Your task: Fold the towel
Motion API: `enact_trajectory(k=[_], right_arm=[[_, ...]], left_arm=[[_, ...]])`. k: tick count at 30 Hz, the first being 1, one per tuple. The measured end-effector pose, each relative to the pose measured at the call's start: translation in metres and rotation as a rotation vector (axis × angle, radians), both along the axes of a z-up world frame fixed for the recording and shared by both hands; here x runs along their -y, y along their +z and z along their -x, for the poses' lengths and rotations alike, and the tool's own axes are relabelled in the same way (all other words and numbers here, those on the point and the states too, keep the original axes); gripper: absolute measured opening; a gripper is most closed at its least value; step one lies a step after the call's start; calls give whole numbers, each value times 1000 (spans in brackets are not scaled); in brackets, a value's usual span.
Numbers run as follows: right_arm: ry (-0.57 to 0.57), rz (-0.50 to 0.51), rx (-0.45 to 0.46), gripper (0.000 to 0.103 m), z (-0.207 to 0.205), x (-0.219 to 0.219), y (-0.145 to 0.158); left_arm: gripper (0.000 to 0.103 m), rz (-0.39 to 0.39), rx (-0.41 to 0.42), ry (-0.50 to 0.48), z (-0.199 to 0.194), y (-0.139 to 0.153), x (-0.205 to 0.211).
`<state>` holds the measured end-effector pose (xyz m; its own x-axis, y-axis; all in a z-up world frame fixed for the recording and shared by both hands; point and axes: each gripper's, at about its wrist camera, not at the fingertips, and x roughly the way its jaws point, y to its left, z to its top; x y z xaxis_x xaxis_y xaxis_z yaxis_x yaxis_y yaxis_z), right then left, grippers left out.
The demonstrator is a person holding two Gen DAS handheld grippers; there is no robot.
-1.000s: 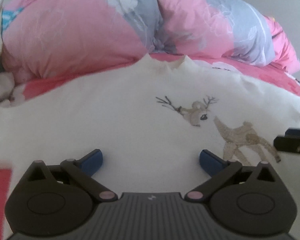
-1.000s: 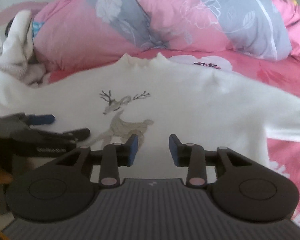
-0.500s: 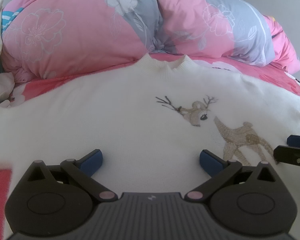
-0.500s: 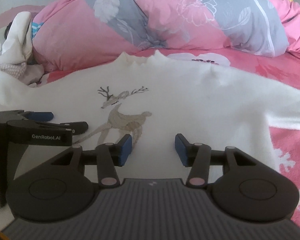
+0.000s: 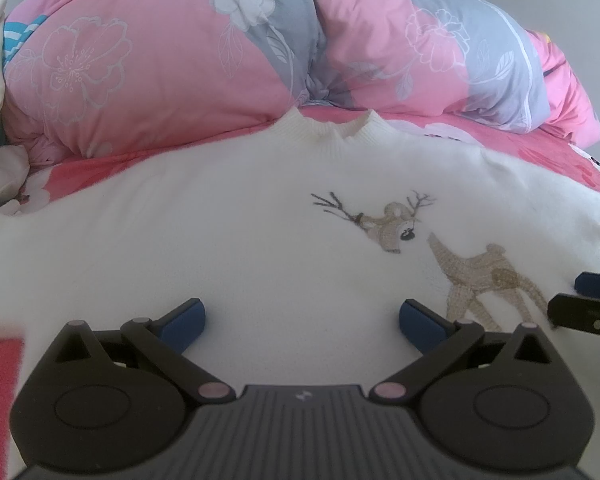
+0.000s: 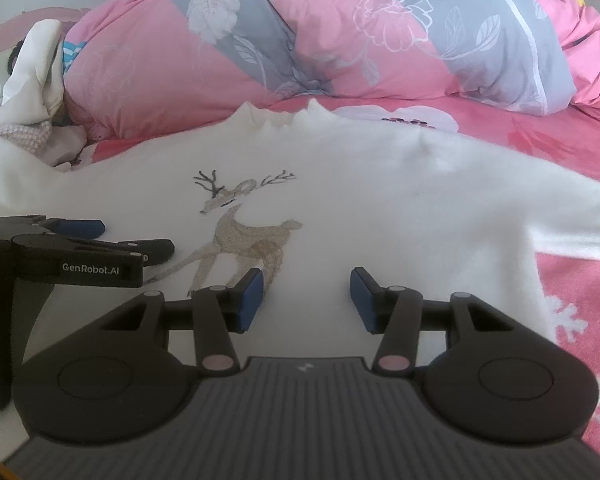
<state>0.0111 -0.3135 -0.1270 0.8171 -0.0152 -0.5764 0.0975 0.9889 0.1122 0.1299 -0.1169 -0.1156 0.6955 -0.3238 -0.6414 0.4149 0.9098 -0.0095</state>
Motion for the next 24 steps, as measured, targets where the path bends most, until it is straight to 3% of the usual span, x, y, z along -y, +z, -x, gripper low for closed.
enact_trajectory(k=[24], right_arm=[[6, -11, 5, 49, 1, 2, -2]], left_arm=[[103, 0, 1, 1, 1, 0, 0]])
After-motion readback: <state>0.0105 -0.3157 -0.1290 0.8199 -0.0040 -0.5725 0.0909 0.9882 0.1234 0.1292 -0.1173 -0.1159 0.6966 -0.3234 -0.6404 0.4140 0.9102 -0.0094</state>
